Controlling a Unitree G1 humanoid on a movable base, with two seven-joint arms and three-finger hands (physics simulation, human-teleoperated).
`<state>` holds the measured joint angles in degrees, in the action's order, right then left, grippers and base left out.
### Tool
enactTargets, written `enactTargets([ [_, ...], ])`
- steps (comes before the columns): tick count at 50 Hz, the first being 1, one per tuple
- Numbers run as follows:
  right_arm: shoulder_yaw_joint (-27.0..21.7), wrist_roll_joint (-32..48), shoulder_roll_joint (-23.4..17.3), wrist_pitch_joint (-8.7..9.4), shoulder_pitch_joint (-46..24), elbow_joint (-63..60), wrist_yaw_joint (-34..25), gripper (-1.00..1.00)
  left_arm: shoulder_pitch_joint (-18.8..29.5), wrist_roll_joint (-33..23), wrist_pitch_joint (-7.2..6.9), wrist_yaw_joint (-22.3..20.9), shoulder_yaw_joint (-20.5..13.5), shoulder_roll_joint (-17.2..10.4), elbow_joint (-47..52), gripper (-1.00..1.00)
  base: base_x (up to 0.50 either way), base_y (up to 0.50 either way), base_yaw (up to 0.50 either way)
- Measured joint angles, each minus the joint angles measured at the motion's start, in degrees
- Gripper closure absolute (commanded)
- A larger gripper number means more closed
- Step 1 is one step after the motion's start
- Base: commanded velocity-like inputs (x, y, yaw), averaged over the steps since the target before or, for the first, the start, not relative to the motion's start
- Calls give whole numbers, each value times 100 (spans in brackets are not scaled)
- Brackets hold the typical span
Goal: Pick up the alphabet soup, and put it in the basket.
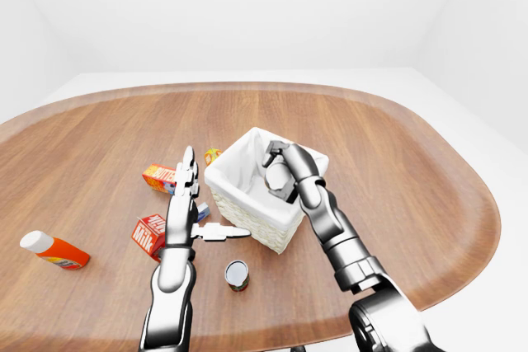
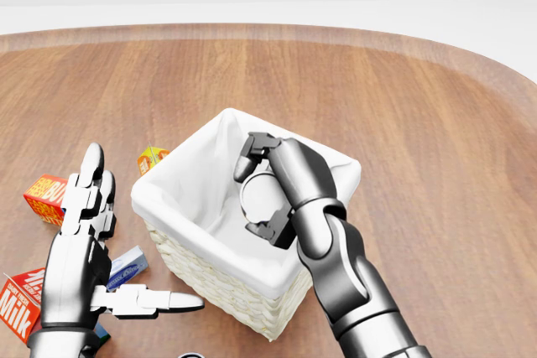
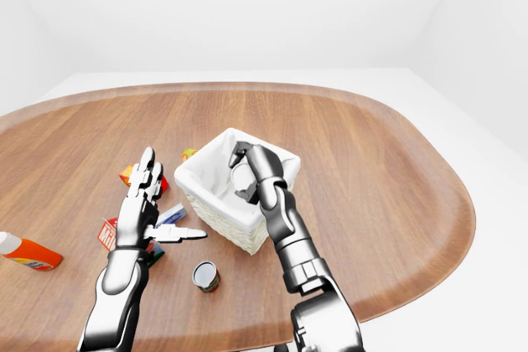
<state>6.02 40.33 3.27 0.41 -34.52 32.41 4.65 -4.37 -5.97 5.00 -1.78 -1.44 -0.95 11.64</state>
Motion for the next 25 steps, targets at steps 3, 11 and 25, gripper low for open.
enactTargets([
  [3,-2,11,-3,-16,-10,38,15,100,0,2,0,-1,-1,0,2,-100,0,0,0],
  [11,-5,35,-7,-34,-26,94,41,100,-5,4,0,-5,-2,-2,6,-100,0,0,0],
  [25,-12,26,-30,-65,-65,186,92,-100,-6,2,0,-5,0,0,-7,-100,0,0,0],
])
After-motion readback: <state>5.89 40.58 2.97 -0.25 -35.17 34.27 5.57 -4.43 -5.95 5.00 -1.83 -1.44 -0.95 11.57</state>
